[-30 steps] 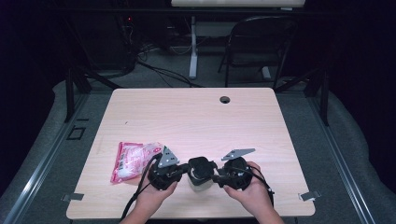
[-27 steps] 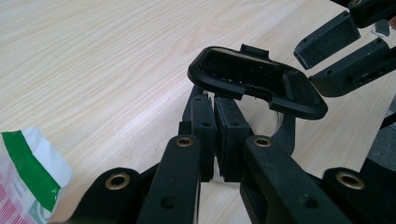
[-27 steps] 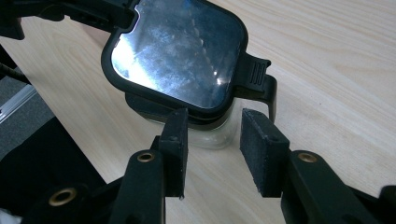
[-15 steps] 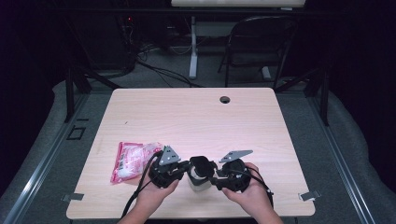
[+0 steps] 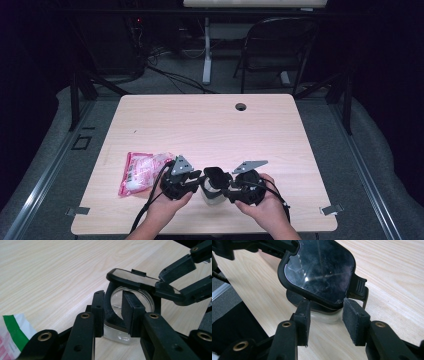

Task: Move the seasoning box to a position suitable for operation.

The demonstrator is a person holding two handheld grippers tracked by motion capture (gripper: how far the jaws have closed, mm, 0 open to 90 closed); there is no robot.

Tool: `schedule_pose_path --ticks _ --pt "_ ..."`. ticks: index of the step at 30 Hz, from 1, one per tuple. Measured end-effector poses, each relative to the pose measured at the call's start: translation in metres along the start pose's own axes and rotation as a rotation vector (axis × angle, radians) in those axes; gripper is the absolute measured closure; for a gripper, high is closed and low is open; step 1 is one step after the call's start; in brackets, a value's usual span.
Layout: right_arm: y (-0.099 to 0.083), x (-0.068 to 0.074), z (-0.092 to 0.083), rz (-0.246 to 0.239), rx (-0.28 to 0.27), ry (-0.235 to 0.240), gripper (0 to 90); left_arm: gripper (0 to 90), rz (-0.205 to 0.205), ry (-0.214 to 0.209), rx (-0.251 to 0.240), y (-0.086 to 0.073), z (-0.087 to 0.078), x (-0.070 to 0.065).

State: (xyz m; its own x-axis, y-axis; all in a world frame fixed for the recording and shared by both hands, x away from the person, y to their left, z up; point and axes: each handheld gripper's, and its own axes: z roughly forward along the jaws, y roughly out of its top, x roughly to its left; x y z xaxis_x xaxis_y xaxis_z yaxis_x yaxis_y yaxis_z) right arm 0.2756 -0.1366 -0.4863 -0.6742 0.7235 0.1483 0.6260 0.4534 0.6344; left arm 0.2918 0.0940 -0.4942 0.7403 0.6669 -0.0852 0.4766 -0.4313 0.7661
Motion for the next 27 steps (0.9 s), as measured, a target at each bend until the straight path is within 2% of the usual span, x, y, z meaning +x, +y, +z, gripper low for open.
schedule_pose_path --ticks 11,17,24,27 --pt "-0.001 -0.001 0.0 0.014 -0.008 0.009 58.3 69.2 -0.017 0.002 0.039 -0.004 0.012 0.001" --pt "-0.001 -0.001 0.001 0.018 -0.012 0.012 58.2 68.4 -0.028 0.001 0.037 -0.007 0.015 0.001" --pt "-0.001 -0.001 0.0 0.019 -0.012 0.014 58.2 66.7 -0.007 -0.001 0.043 -0.008 0.012 0.0" --pt "-0.001 -0.001 0.0 0.017 -0.009 0.014 58.4 66.5 -0.009 -0.003 0.042 -0.008 0.012 0.0"
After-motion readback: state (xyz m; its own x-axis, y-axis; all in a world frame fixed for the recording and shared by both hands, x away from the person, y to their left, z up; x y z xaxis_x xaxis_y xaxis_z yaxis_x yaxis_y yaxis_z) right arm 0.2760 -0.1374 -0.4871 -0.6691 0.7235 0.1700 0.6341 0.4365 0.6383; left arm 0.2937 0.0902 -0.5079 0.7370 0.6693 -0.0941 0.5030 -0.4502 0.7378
